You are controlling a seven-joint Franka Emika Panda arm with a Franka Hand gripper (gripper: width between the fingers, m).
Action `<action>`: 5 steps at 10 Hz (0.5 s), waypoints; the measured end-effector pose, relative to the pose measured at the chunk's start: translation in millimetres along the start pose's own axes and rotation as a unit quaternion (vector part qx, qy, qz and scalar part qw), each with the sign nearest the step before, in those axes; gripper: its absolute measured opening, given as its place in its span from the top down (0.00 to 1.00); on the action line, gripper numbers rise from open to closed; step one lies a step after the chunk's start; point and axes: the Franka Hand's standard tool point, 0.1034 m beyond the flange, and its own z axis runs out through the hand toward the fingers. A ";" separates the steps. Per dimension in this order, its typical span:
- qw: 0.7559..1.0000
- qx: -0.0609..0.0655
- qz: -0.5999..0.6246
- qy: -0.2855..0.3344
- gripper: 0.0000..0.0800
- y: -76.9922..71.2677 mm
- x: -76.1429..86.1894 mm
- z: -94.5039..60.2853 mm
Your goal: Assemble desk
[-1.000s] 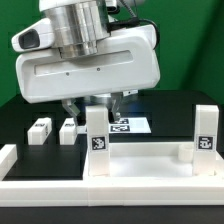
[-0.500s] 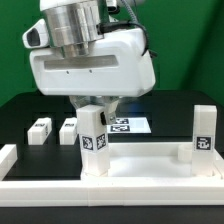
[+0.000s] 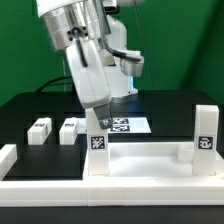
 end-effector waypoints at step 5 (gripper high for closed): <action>0.947 -0.009 -0.321 0.009 0.32 1.3 8.9 -3.1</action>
Offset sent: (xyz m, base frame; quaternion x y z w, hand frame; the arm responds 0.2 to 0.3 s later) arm 0.0042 -0.0003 0.0038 -0.0100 -0.0358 -0.3606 0.9320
